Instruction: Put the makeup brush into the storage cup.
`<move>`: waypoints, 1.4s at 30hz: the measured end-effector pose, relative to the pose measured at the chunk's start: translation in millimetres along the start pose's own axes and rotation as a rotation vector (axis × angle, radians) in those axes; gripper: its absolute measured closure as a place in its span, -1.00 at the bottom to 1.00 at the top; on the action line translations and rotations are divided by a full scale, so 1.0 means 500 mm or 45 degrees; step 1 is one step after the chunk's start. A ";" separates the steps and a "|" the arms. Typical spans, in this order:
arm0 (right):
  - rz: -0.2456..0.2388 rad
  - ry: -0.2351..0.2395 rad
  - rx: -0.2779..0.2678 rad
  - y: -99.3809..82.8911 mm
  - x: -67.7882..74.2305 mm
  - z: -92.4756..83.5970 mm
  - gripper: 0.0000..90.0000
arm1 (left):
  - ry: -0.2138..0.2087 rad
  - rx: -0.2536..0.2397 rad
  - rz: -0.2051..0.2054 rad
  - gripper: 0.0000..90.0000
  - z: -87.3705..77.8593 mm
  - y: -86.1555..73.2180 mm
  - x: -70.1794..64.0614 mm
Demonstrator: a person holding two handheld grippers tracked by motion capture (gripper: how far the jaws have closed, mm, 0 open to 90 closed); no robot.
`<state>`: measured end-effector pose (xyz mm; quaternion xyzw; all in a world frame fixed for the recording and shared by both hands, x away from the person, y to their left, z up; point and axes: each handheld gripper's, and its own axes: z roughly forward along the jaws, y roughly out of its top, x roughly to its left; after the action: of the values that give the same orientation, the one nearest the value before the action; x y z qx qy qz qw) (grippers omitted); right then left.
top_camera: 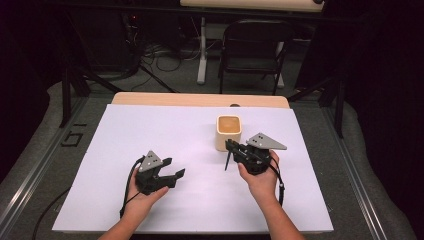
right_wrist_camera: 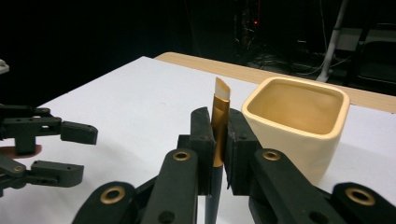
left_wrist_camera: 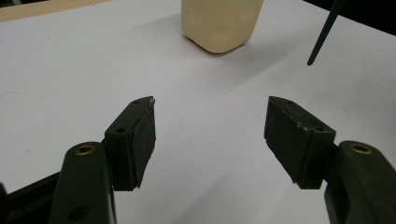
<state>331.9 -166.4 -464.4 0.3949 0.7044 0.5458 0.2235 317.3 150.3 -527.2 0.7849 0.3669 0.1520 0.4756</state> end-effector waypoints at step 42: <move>-0.016 -0.134 0.018 0.094 -0.048 -0.004 0.86 | 0.030 -0.018 -0.046 -0.24 -0.010 -0.001 0.020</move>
<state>359.1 -182.7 -422.2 0.4202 0.6979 0.5179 0.2609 321.0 160.5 -526.0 0.7730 0.3855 0.1553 0.4794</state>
